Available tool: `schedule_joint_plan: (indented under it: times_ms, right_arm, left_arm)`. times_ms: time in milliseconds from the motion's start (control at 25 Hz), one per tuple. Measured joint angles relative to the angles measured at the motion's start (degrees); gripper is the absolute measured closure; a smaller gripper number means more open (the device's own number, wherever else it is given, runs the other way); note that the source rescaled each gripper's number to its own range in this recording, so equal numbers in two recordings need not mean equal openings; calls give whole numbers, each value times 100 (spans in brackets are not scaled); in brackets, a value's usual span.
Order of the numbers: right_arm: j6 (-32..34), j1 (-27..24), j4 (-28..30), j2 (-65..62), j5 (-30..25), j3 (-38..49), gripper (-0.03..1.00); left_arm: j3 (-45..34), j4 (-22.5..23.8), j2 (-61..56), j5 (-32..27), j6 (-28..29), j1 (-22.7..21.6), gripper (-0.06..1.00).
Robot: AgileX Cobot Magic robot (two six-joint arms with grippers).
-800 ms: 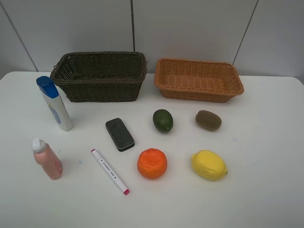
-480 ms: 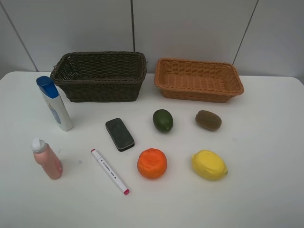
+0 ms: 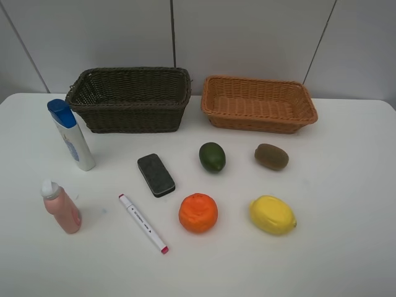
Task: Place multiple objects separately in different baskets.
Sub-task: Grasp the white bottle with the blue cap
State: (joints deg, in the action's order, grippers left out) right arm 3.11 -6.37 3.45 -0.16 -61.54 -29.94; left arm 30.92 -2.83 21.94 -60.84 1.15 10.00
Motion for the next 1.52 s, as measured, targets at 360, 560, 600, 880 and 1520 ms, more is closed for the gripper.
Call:
schedule_joint_plan:
  times_ms: [360,560,600,880,1520]
  right_arm:
    - [0,0,0,0,5,0,-2]
    - [0,0,0,0,5,0,-2]
    - [0,0,0,0,5,0,-2]
    - [0,0,-5,0,11,0,-2]
    - [0,0,-5,0,17,0,-2]
  left_arm:
    - [1498,9,3821,151,1885,0,-6]
    - [2747,14,5535,149,2370,0,-6]
    - [3003,14,5836,122,2416,0,-6]
    - [4255,14,7378,-530,2607,0,-6]
    - [4522,283,8606,-204,2932,0,-6]
